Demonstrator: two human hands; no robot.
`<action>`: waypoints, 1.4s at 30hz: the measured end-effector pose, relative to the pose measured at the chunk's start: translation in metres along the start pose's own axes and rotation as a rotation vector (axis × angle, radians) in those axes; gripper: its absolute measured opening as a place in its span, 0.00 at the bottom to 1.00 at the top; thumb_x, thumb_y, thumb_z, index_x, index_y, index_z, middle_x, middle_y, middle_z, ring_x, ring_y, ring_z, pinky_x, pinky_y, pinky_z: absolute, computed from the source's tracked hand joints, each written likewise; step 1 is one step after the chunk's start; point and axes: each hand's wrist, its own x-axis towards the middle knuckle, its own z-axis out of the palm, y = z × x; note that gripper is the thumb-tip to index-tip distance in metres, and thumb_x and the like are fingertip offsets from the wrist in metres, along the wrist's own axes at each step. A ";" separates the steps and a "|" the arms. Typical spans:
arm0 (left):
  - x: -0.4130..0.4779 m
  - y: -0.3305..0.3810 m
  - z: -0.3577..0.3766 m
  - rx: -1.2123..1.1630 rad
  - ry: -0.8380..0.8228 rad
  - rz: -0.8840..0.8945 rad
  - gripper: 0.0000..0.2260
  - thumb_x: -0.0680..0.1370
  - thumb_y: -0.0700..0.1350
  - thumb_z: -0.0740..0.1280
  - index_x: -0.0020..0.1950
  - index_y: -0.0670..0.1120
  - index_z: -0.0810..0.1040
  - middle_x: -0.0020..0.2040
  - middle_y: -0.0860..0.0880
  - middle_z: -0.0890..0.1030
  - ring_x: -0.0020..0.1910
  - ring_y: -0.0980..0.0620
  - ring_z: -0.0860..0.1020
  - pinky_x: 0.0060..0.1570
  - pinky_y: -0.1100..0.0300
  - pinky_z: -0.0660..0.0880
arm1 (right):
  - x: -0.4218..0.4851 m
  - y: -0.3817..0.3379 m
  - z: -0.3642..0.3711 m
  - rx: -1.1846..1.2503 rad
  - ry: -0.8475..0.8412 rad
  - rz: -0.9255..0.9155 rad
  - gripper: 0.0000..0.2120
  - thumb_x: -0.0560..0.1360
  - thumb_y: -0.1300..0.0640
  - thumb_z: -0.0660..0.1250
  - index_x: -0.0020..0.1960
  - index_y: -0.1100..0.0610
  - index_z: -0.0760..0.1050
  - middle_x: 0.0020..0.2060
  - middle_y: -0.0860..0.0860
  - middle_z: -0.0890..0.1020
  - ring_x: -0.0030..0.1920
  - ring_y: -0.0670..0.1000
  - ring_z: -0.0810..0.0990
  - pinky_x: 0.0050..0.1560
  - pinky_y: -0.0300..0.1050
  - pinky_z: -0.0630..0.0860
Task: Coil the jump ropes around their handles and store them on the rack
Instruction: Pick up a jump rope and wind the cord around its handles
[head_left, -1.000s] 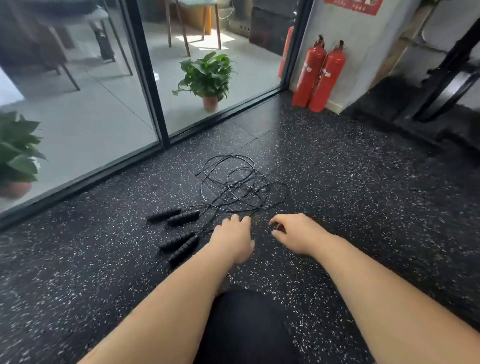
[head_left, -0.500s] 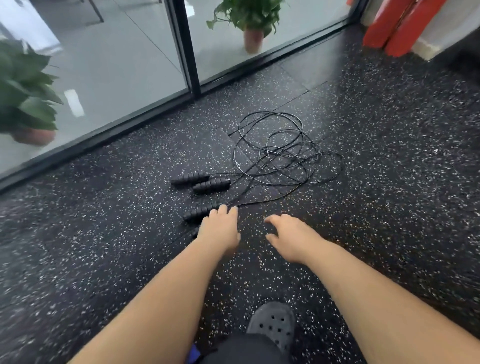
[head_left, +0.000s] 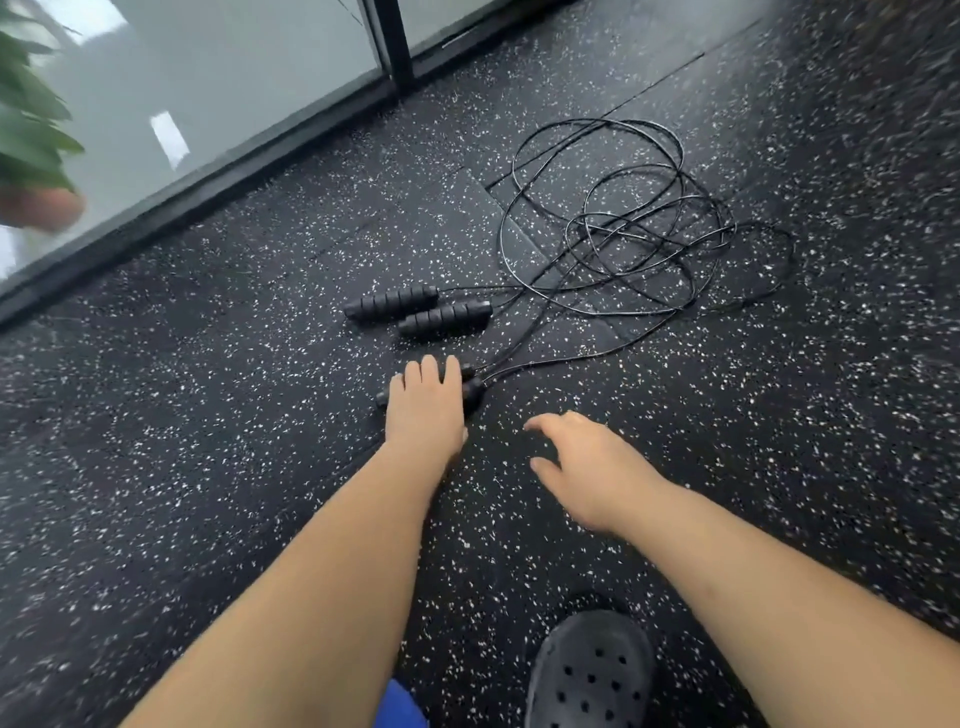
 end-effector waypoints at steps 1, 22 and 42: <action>0.004 -0.001 0.004 0.021 -0.007 -0.016 0.47 0.77 0.60 0.75 0.85 0.44 0.52 0.78 0.40 0.66 0.75 0.38 0.67 0.75 0.43 0.66 | 0.001 0.002 0.003 0.008 0.000 -0.005 0.23 0.87 0.47 0.59 0.81 0.44 0.63 0.69 0.47 0.73 0.62 0.52 0.77 0.61 0.52 0.76; -0.095 0.087 -0.125 -0.272 0.019 0.346 0.41 0.77 0.58 0.75 0.82 0.47 0.57 0.70 0.46 0.70 0.63 0.38 0.80 0.60 0.45 0.78 | -0.103 0.040 -0.074 0.054 0.284 0.157 0.34 0.85 0.54 0.65 0.85 0.43 0.52 0.79 0.47 0.59 0.61 0.56 0.79 0.60 0.56 0.80; -0.353 0.305 -0.362 -0.373 0.429 1.109 0.37 0.75 0.61 0.73 0.81 0.54 0.63 0.64 0.54 0.74 0.60 0.47 0.80 0.60 0.51 0.78 | -0.482 0.126 -0.159 0.208 1.057 0.430 0.21 0.75 0.66 0.62 0.62 0.46 0.75 0.51 0.46 0.76 0.54 0.55 0.78 0.54 0.54 0.76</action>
